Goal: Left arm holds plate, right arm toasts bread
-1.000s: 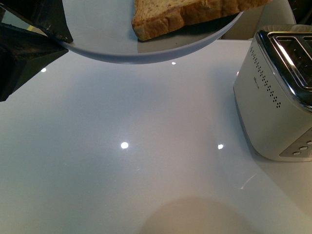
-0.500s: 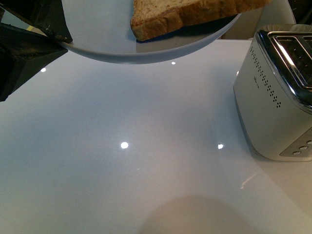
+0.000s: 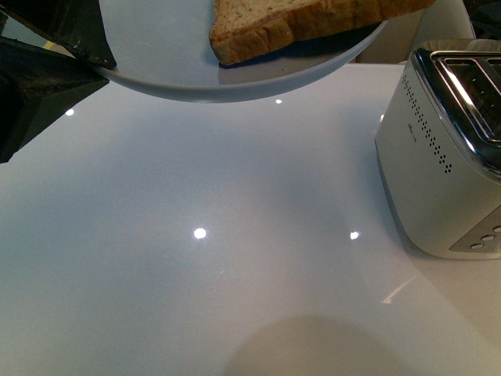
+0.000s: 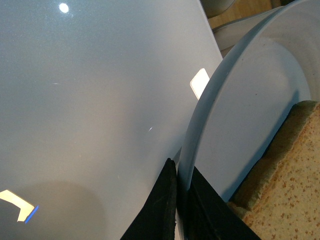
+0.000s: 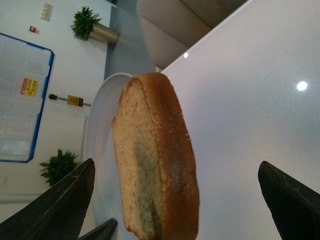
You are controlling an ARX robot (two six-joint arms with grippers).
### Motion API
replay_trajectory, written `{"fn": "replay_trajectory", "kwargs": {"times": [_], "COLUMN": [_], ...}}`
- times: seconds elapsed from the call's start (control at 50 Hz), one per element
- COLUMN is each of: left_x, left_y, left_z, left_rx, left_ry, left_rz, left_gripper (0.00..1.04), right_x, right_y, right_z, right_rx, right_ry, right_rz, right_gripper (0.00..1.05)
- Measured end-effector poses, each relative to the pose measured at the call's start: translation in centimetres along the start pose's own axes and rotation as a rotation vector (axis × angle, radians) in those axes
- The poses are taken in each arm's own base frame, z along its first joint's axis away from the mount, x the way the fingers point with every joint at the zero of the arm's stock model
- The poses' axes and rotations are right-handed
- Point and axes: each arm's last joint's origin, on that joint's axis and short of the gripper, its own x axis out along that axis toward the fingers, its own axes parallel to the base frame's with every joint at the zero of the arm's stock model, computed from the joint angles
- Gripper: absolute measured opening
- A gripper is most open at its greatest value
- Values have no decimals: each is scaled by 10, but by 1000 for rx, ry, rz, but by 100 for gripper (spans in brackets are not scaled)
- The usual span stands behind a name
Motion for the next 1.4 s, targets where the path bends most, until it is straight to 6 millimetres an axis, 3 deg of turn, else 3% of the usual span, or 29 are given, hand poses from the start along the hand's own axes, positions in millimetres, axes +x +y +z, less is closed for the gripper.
{"fn": "replay_trajectory", "kwargs": {"times": [0.38, 0.66, 0.84, 0.9, 1.14, 1.4], "left_x": [0, 0, 0, 0, 0, 0], "left_y": [0, 0, 0, 0, 0, 0], "left_z": [0, 0, 0, 0, 0, 0], "left_rx": [0, 0, -1, -1, -1, -3], "left_ry": [0, 0, 0, 0, 0, 1], "left_rz": [0, 0, 0, 0, 0, 0], "left_gripper": [3, 3, 3, 3, 3, 3], "right_x": [5, 5, 3, 2, -9, -38], "right_y": [10, 9, 7, 8, 12, 36], "right_z": [-10, -9, -6, -5, 8, 56], "right_rx": [22, 38, 54, 62, 81, 34], "right_ry": [42, 45, 45, 44, 25, -119], "right_rz": [33, 26, 28, 33, 56, 107], "right_gripper": [96, 48, 11, 4, 3, 3]}}
